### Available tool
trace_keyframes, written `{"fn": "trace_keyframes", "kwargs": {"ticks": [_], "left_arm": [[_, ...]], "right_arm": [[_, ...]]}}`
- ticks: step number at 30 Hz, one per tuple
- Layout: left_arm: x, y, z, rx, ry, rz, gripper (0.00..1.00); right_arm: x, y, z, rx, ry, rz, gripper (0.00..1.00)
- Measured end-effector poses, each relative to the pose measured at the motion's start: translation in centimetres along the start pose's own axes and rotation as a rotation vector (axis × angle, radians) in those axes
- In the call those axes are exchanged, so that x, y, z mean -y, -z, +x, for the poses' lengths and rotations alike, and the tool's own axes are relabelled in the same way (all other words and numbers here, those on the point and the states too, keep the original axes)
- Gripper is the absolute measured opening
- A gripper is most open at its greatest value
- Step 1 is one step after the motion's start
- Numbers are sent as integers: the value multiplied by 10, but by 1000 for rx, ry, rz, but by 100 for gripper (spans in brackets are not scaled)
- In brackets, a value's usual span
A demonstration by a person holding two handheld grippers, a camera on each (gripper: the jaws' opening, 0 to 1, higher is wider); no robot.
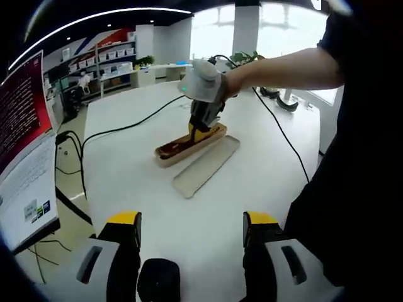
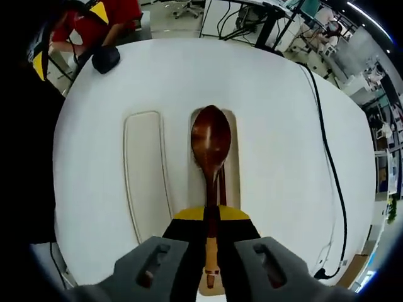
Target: Arrange the utensils inside the cutlery case until each visible utensil rests in its matching compartment.
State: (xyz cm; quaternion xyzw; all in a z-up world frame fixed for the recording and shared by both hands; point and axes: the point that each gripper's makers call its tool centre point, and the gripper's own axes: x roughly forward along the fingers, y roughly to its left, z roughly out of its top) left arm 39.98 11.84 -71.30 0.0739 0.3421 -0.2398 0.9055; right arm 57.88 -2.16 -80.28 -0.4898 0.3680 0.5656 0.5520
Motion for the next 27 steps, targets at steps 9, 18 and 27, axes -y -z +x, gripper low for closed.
{"fn": "trace_keyframes", "kwargs": {"ticks": [9, 18, 27], "left_arm": [[-3, -2, 2, -10, 2, -1, 67], [-1, -2, 2, -23, 3, 1, 67], [2, 2, -2, -29, -9, -5, 68]], "right_arm": [[2, 1, 7, -3, -11, 3, 1], [7, 2, 10, -7, 4, 11, 2], [7, 4, 6, 0, 30, -14, 3]]}}
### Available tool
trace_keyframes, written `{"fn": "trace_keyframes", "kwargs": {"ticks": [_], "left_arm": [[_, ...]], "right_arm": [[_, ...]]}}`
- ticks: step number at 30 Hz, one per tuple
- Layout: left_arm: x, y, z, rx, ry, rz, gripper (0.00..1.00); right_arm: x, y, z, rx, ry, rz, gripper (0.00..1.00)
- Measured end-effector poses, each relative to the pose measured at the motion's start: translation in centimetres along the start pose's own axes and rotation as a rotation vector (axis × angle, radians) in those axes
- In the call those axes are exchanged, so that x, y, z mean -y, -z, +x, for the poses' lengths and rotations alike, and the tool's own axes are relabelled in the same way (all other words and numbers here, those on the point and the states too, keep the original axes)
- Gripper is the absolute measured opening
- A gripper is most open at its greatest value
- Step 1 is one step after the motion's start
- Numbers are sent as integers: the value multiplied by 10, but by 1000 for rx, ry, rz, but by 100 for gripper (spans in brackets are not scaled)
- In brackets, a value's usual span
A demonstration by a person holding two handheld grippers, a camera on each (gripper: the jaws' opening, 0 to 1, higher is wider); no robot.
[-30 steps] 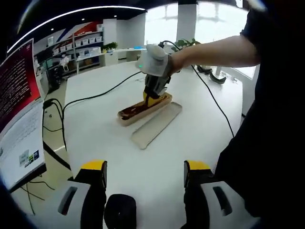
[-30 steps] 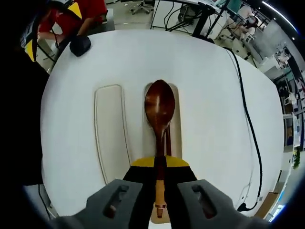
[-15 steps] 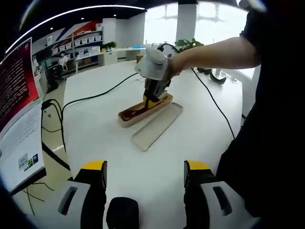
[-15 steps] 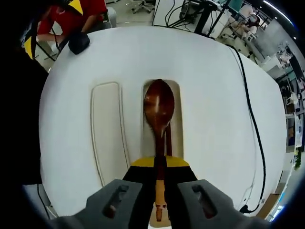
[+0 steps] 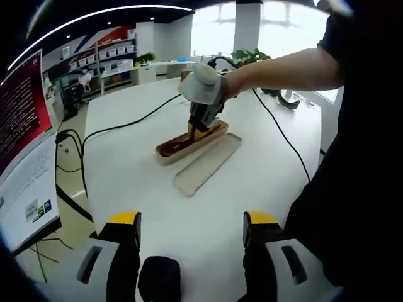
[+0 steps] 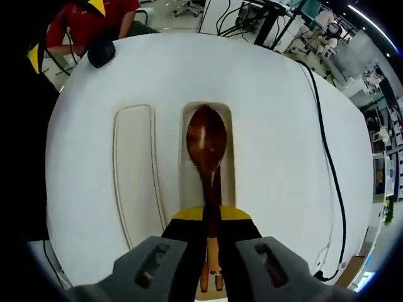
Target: Arrange the utensils inside the cutlery case until each visible utensil rests in its matching compartment.
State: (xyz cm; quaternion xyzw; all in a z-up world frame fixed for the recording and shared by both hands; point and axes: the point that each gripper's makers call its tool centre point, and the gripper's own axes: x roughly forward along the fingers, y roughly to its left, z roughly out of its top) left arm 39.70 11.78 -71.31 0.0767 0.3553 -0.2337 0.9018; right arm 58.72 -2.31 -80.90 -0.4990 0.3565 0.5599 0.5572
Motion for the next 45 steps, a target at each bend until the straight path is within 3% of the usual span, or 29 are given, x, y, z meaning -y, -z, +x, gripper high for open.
{"fn": "trace_keyframes", "kwargs": {"ticks": [10, 14, 24, 34, 41, 45], "left_arm": [[4, -1, -4, 12, -7, 7, 68], [5, -3, -7, 21, -9, 17, 68], [10, -7, -18, 40, -15, 65, 69], [6, -13, -34, 78, -52, 101, 79], [4, -17, -41, 101, -74, 123, 89], [10, -23, -43, 111, -70, 142, 93]], "right_arm": [[1, 2, -14, 6, 55, -27, 16], [9, 8, -24, -5, 144, -28, 32], [-4, 35, -47, -31, 223, 24, 63], [-35, 69, -70, -45, 288, 141, 89], [-54, 90, -91, -24, 352, 247, 99], [-67, 110, -99, -25, 387, 322, 100]]}}
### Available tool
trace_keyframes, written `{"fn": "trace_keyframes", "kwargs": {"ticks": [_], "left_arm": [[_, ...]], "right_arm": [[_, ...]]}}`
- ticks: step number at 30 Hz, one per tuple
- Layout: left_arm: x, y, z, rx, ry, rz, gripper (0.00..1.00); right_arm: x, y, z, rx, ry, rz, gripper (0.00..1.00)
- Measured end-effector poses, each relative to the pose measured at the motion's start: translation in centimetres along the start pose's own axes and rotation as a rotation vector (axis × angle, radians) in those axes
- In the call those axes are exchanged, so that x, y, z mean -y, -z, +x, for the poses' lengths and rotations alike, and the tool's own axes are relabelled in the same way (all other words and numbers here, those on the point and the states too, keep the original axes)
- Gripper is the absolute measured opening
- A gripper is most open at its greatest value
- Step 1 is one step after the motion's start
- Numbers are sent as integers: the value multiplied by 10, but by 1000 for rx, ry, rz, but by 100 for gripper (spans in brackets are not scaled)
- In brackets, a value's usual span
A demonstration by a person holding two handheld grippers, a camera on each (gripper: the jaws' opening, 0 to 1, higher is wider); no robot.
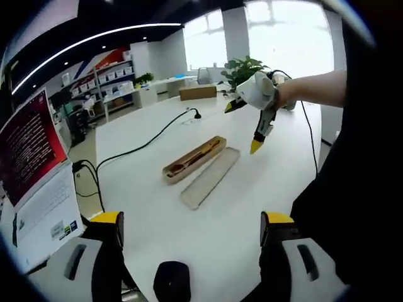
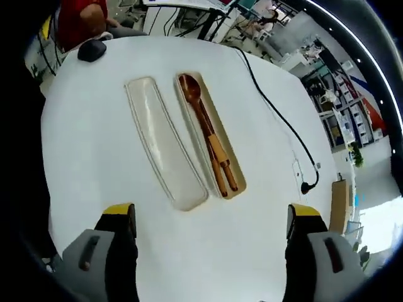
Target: Arrange the utensils inside the cutlery case until each visible utensil rests in its matching compartment.
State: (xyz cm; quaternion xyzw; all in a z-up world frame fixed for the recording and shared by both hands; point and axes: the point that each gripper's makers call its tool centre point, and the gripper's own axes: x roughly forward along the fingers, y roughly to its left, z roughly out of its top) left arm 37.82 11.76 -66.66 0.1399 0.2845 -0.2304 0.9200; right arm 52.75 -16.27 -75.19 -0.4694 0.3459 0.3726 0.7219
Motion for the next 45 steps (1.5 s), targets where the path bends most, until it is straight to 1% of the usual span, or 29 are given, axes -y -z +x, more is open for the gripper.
{"fn": "trace_keyframes", "kwargs": {"ticks": [4, 7, 10, 13, 17, 21, 24, 25, 27, 32, 34, 37, 42, 45], "left_arm": [[6, -4, 0, 6, 11, 10, 99], [5, -6, 0, 10, 7, 10, 100], [4, -6, 2, 12, 9, 2, 100], [3, -6, 7, 11, 12, 2, 100], [1, -11, 13, 34, 10, -1, 100], [-1, -11, 21, 28, 17, 7, 100], [-3, -15, 26, 39, 21, 8, 100], [-4, -18, 28, 44, 25, 5, 100], [-3, -20, 32, 44, 34, 4, 100], [-5, -27, 43, 49, 45, 11, 100], [-2, -29, 48, 40, 64, 30, 100], [-1, -35, 56, 43, 87, 43, 100], [-4, -36, 63, 40, 98, 43, 100], [-4, -33, 69, 33, 106, 33, 100]], "right_arm": [[-4, 18, -8, -4, 27, 58, 100], [-9, 33, -15, -15, 35, 109, 100], [-18, 46, -20, -34, 26, 123, 100], [-21, 57, -23, -53, 26, 128, 100], [-23, 63, -26, -60, 31, 152, 100], [-24, 67, -33, -60, 34, 154, 100], [-22, 75, -37, -66, 43, 170, 100], [-20, 81, -37, -75, 49, 177, 100], [-21, 90, -37, -97, 37, 184, 100], [-19, 93, -40, -101, 39, 194, 100], [-17, 94, -40, -100, 45, 209, 100], [-17, 96, -36, -102, 45, 231, 100], [-26, 100, -29, -124, 18, 235, 100], [-28, 99, -28, -129, 2, 227, 100]]}}
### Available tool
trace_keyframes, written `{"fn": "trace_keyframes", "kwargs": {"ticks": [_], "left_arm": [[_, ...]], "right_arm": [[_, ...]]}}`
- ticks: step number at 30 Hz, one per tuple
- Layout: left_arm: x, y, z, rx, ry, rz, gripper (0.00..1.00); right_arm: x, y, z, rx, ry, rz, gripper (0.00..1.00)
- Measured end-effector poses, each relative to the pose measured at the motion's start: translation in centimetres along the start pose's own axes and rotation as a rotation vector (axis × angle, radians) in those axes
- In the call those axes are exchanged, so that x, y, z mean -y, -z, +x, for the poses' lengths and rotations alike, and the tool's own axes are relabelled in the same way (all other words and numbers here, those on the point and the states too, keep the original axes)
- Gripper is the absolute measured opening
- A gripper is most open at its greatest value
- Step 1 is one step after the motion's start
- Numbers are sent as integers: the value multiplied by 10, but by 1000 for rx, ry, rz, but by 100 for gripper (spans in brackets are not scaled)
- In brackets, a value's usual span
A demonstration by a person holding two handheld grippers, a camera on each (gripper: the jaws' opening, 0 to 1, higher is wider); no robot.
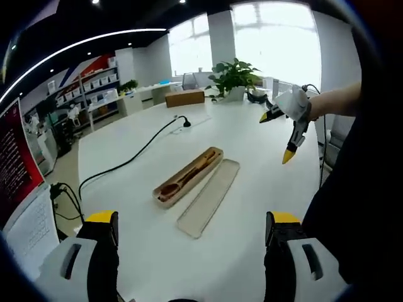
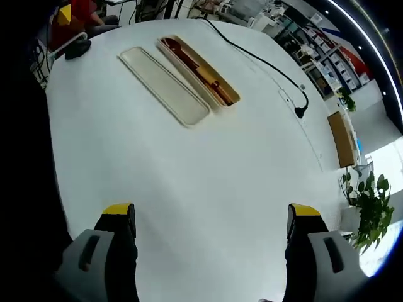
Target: Arrange the utensils inside the cutlery case until each visible utensil rests in its matching compartment.
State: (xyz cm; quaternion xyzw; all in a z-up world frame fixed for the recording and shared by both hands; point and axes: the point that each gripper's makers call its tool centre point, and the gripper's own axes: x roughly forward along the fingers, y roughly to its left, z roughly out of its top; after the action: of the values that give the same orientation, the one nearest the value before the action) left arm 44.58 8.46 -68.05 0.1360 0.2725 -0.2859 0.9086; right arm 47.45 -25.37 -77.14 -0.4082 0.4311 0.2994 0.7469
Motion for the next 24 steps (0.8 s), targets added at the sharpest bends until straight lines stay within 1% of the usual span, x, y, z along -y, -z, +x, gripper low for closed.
{"fn": "trace_keyframes", "kwargs": {"ticks": [2, 6, 9, 12, 15, 17, 19, 21, 24], "left_arm": [[-1, 6, 6, -6, 12, -2, 100], [2, 6, 12, -3, 28, -11, 100], [2, 7, 15, -1, 30, -29, 100], [6, 8, 18, -13, 47, -26, 100], [8, 9, 20, -24, 66, -14, 100], [6, 10, 22, -28, 67, -13, 100], [5, 10, 24, -33, 71, -18, 100], [7, 13, 29, -41, 82, -17, 100], [9, 19, 39, -56, 98, -21, 100]], "right_arm": [[0, 1, 2, -5, -6, -2, 100], [-1, 4, 7, -22, -24, 0, 100], [-4, -3, 11, -11, -45, -11, 100], [-8, -7, 16, -17, -69, -33, 100], [-11, -18, 20, 2, -88, -45, 100], [-8, -27, 26, 21, -81, -42, 100], [-12, -34, 29, 35, -107, -35, 99], [-16, -36, 32, 36, -128, -37, 99], [-22, -41, 39, 41, -158, -74, 99]]}}
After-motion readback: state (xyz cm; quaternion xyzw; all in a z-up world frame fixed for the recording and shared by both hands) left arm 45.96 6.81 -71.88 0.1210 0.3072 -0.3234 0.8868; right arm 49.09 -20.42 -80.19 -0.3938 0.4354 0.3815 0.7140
